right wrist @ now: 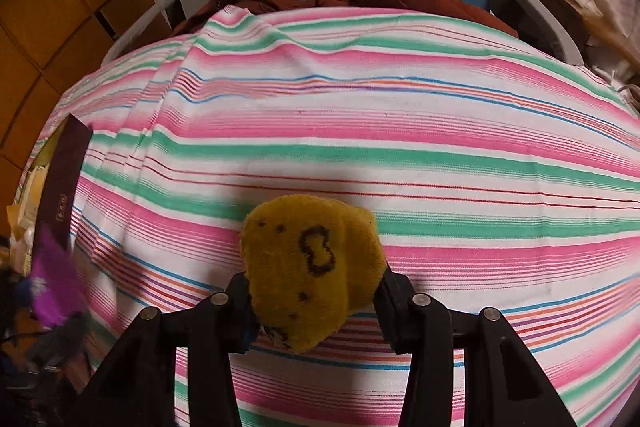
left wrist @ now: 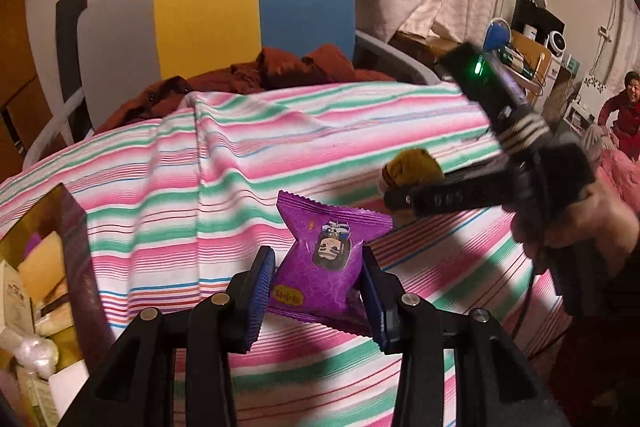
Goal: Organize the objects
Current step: 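Carry the purple sachet and yellow ball over the gold tray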
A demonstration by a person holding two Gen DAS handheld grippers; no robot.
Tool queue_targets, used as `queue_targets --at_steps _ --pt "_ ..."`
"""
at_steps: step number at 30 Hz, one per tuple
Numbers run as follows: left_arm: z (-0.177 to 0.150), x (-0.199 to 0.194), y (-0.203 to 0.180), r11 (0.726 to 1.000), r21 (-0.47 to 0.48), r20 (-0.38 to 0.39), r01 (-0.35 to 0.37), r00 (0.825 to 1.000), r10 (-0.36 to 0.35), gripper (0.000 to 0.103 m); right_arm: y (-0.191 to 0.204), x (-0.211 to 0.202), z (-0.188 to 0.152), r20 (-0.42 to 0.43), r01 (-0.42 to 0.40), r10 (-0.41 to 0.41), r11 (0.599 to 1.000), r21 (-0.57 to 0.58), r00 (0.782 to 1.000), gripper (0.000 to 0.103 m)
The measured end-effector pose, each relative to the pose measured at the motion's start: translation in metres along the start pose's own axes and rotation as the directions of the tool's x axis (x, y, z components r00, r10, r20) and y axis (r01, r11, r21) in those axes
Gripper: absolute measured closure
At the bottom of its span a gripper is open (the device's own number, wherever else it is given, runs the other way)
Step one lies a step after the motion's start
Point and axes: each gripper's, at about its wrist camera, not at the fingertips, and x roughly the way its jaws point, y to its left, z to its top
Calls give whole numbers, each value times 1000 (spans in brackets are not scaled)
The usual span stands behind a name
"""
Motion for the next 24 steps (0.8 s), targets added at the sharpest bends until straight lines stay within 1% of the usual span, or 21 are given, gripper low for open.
queue_targets --at_steps 5,10,12,18,20,22,24 --pt "-1 -17 11 1000 -19 25 -22 999 23 61 3 3 -1 -5 28 -28 1000 -12 1000 56" --pt "-4 -32 24 998 -38 47 -44 998 46 61 11 8 -3 -9 89 -89 994 -56 996 56" --pt "-6 -38 28 998 -43 53 -50 997 52 61 13 8 -3 -7 100 -100 993 -65 995 56" --pt "-13 -49 44 997 -54 56 -61 996 64 61 19 9 -4 -23 103 -104 992 -71 994 57" --pt "-18 -54 52 995 -65 55 -69 996 73 61 25 9 -4 -36 93 -96 992 -80 995 57" --pt "-22 -57 60 994 -78 51 -76 995 81 61 37 10 -5 -49 103 -108 990 -101 993 58" --pt "-28 -62 71 991 -102 50 -86 995 91 61 46 11 -6 -58 84 -90 991 -101 994 57"
